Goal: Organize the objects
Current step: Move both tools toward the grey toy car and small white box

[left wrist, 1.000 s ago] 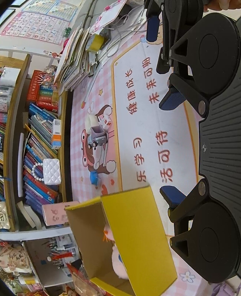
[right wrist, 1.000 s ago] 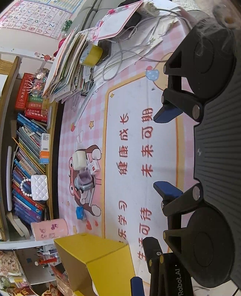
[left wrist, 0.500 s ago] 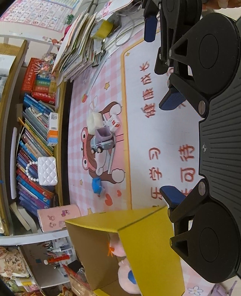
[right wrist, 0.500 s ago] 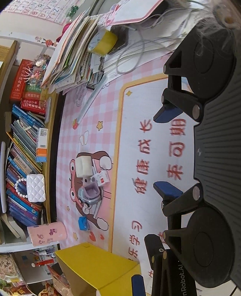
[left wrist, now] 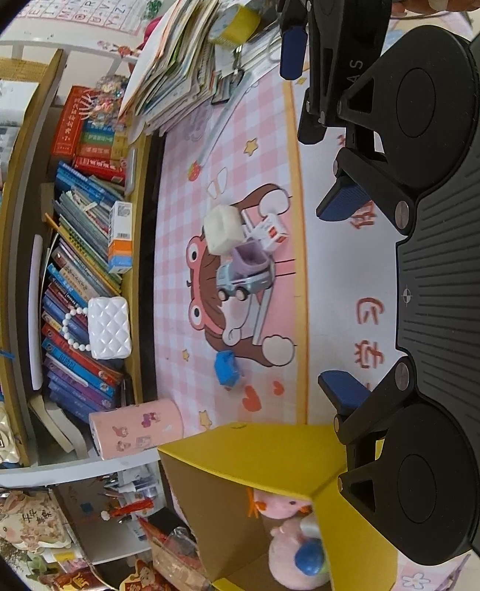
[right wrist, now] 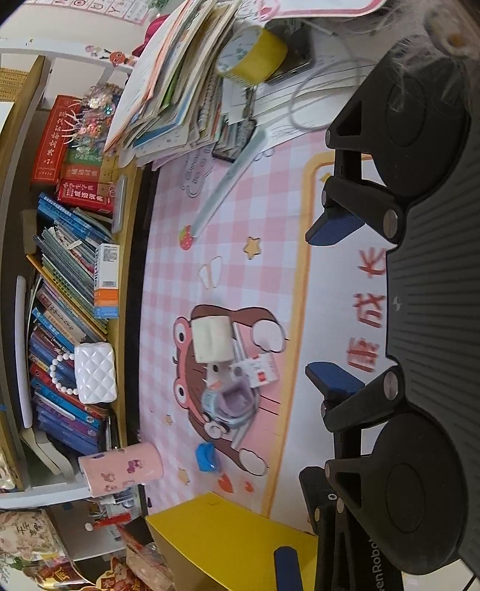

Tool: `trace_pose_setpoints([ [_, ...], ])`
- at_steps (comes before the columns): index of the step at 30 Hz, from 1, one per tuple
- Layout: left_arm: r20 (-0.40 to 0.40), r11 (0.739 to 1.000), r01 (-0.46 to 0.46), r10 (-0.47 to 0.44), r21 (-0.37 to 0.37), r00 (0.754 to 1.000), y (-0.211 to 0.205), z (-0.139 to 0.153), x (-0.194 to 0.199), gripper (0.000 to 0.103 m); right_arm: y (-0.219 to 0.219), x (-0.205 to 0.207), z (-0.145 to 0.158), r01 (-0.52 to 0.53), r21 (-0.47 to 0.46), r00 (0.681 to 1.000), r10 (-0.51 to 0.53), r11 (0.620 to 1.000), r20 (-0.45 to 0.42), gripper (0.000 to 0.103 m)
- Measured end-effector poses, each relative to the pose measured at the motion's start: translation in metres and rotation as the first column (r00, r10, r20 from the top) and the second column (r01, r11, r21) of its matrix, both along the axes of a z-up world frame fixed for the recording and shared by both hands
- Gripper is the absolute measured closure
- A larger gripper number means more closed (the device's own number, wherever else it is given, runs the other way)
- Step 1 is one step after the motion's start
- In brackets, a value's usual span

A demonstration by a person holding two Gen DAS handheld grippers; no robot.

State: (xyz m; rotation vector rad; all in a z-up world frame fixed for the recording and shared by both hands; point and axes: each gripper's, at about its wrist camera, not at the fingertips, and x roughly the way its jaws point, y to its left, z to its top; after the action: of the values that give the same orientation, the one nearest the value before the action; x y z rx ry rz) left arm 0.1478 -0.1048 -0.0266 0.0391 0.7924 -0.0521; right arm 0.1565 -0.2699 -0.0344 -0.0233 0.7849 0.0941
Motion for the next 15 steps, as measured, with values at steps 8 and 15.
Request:
trace_pose_setpoints([
  [8,0.003,0.999,-0.03,0.03,0.014,1.0,-0.01,-0.01,0.034,0.018,-0.005,0.049,0.0,-0.036,0.028,0.999,0.035,0.999,0.035,0.037],
  [15,-0.019,0.996,-0.089,0.089,-0.02,0.996,-0.012,-0.023,0.073,0.027,-0.003,0.088,-0.005,-0.048,0.027,0.998,0.047,0.998,0.038,0.038],
])
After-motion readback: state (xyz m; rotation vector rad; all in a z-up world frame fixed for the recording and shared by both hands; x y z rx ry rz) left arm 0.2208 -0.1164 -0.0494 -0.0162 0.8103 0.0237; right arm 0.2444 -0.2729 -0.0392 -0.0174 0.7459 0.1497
